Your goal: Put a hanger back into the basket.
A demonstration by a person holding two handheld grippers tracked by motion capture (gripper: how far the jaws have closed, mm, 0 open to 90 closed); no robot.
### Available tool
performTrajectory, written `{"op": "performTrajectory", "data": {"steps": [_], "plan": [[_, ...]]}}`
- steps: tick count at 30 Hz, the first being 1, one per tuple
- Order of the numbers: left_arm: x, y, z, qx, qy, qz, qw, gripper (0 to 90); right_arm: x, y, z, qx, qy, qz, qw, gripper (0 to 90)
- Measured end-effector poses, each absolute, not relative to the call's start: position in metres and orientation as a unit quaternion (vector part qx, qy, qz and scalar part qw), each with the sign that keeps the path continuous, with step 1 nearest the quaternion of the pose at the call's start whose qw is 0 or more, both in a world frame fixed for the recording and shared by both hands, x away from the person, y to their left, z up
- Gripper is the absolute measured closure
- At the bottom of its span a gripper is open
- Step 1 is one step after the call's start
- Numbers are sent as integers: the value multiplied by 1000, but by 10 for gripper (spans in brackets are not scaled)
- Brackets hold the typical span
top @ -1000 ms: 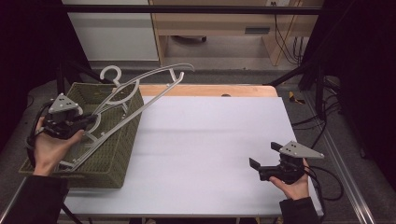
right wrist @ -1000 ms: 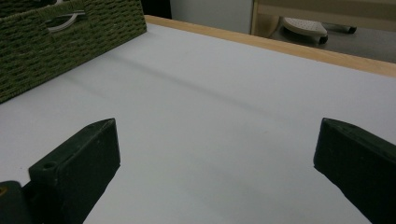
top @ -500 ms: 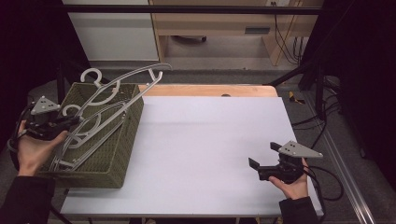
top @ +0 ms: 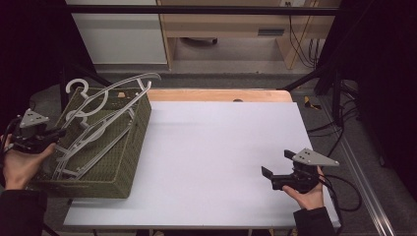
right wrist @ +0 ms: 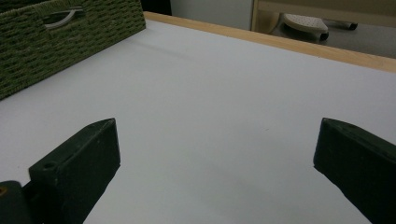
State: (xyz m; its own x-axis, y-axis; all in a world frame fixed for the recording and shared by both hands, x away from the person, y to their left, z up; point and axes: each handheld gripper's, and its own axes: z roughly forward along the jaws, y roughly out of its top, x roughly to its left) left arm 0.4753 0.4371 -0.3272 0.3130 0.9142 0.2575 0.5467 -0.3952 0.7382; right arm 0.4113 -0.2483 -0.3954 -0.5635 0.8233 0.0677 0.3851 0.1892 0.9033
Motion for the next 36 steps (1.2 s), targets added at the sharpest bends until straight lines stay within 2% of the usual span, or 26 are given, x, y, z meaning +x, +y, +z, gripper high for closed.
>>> {"op": "performTrajectory", "data": {"steps": [27,36], "plan": [[476,464,-356,765,508,348,187,826,411,-248,-395,408,735,491,228,5],[475,471,-360,757,521,353,178,825,411,-248,-395,408,735,490,228,5]]}}
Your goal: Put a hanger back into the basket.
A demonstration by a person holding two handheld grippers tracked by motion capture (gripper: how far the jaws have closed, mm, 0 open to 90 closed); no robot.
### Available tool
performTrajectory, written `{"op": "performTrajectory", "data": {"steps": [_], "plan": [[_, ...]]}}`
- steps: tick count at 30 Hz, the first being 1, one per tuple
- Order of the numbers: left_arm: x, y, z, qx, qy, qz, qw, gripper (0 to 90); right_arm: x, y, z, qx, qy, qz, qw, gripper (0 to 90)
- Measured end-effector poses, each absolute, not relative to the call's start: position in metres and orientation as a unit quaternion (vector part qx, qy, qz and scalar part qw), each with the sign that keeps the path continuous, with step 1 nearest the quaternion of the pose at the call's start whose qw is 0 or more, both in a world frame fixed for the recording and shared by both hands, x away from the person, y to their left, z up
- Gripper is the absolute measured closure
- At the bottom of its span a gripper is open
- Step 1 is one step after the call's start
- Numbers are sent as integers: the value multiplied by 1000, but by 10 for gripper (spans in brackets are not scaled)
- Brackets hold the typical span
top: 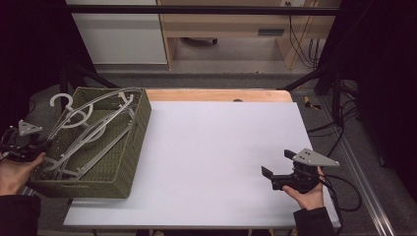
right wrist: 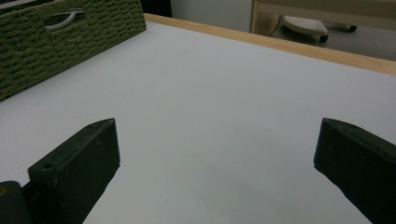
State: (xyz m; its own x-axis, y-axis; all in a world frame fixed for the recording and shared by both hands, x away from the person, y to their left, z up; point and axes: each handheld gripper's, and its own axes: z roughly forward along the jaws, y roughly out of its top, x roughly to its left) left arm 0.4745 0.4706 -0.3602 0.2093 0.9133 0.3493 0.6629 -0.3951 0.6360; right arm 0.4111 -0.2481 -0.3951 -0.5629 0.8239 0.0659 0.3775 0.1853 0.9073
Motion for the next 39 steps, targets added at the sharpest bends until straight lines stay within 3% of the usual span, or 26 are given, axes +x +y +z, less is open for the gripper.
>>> {"op": "performTrajectory", "data": {"steps": [13,26,34,39], "plan": [[479,458,-368,765,516,359,143,824,411,-248,-395,408,736,491,227,6],[480,447,-377,770,534,313,153,812,410,-249,-395,409,734,492,228,6],[479,448,-377,797,519,246,185,803,410,-249,-394,409,735,491,228,6],[474,445,-373,790,515,256,213,711,410,-249,-394,409,734,492,229,6]]}}
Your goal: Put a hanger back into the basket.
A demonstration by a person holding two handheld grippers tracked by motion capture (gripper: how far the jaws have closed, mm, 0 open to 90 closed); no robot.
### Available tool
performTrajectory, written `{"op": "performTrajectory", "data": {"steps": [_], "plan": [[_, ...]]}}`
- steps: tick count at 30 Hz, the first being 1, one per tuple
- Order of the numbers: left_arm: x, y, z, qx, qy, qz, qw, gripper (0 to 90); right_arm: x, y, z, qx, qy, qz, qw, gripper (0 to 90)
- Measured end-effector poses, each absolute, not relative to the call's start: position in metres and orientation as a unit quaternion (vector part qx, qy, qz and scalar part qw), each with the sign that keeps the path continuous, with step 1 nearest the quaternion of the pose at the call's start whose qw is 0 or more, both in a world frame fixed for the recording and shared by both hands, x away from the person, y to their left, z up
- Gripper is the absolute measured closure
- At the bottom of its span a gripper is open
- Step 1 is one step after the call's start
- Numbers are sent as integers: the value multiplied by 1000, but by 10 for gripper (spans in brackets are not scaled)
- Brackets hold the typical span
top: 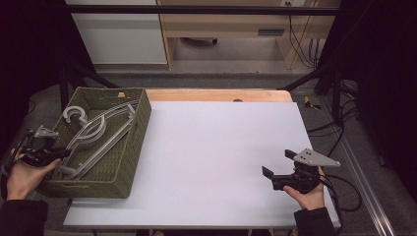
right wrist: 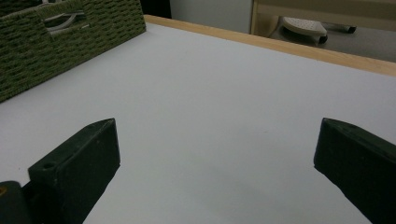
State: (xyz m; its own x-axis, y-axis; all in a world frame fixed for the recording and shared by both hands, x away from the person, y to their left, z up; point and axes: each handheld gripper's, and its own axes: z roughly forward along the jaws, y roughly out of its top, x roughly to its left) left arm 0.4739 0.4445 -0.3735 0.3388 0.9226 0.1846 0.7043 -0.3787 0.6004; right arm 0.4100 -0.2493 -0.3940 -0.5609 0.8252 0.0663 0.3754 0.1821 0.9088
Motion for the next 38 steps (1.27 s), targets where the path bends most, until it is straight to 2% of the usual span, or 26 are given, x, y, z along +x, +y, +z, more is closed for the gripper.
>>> {"op": "performTrajectory", "data": {"steps": [7,12,24,29,38], "plan": [[462,426,-363,767,495,267,309,526,409,-251,-393,407,733,494,230,5],[450,407,-355,746,473,268,384,425,409,-251,-393,409,731,496,230,5],[430,347,-361,724,412,236,500,198,407,-254,-390,408,722,506,237,4],[422,322,-366,734,380,223,517,135,405,-254,-390,405,720,510,238,3],[421,299,-381,753,356,215,510,102,404,-255,-390,404,717,516,239,3]]}}
